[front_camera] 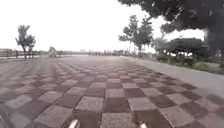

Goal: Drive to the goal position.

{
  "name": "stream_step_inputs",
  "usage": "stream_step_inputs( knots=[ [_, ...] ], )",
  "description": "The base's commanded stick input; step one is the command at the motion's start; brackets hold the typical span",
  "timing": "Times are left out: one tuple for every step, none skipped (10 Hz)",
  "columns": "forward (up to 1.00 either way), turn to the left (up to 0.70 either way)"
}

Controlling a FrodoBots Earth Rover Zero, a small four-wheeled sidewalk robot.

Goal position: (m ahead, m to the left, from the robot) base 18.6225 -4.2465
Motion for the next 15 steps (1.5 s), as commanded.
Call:
stream_step_inputs(
  knots=[
    [0.70,0.17],
    [0.70,0.32],
    [0.70,0.35],
    [0.70,0.29],
    [0.70,0.20],
    [0.70,0.11],
    [0.70,0.02],
    [0.70,0.02],
    [0.70,0.02],
    [0.70,0.02],
    [0.70,0.02],
    [0.70,0.02],
    [0.70,0.02],
    [0.70,0.02],
    [0.70,0.02]
  ],
)
